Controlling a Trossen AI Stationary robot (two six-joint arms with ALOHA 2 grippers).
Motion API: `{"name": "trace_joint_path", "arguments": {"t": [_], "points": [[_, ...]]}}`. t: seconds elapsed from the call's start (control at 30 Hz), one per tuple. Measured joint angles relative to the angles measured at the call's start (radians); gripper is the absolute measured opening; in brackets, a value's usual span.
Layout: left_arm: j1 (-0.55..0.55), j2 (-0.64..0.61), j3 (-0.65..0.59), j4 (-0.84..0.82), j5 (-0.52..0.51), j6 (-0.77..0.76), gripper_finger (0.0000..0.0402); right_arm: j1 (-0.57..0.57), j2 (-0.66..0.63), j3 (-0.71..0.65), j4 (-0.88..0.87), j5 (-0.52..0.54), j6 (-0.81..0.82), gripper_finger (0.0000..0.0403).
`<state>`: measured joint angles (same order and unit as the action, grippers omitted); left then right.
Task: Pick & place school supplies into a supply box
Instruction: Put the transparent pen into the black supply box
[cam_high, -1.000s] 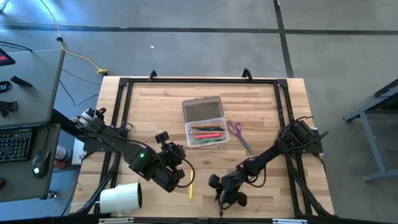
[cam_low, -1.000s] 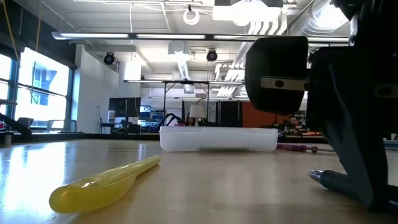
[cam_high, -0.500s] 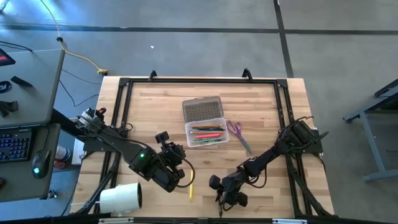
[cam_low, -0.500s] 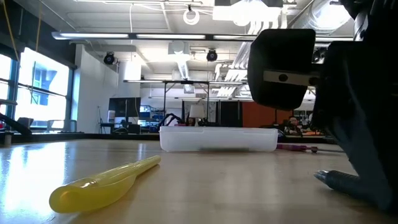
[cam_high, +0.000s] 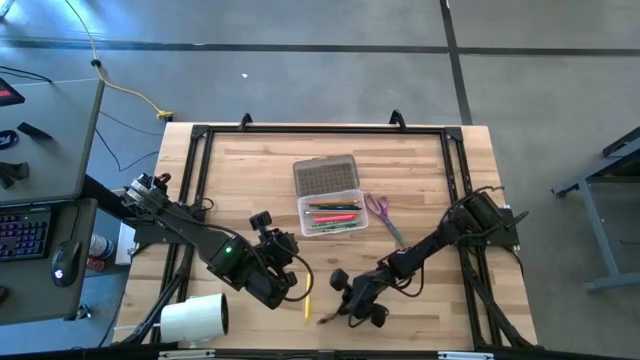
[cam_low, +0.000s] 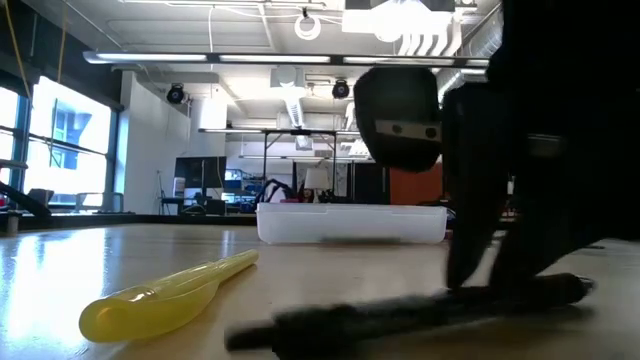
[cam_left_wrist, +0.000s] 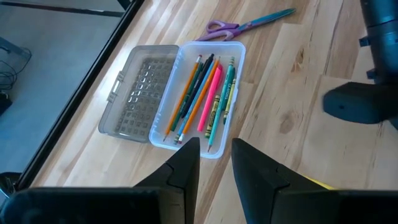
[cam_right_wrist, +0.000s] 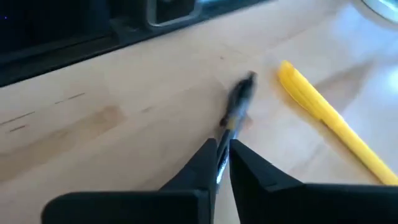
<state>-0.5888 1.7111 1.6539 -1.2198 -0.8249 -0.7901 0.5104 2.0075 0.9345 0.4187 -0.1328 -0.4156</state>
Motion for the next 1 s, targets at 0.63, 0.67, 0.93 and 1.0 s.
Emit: {"name": "trace_joint_path", "arguments": {"t": [0.63, 0.67, 0.93, 1.0], "points": [[0.000, 0.000, 0.000, 0.000, 0.000, 0.000, 0.0127, 0.000, -0.001, 0.001, -0.021, 0.108, 0.266, 0.0090], [0.000, 0.000, 0.000, 0.000, 0.000, 0.000, 0.0127, 0.006, -0.001, 0.001, -0.021, 0.126, 0.280, 0.0097], [0.000, 0.000, 0.000, 0.000, 0.001, 0.000, 0.0127, 0.077, 0.000, 0.001, -0.025, 0.285, 0.486, 0.0133], [0.000, 0.000, 0.000, 0.000, 0.001, 0.000, 0.0127, 0.103, 0.000, 0.001, -0.030, 0.339, 0.542, 0.0132]]}}
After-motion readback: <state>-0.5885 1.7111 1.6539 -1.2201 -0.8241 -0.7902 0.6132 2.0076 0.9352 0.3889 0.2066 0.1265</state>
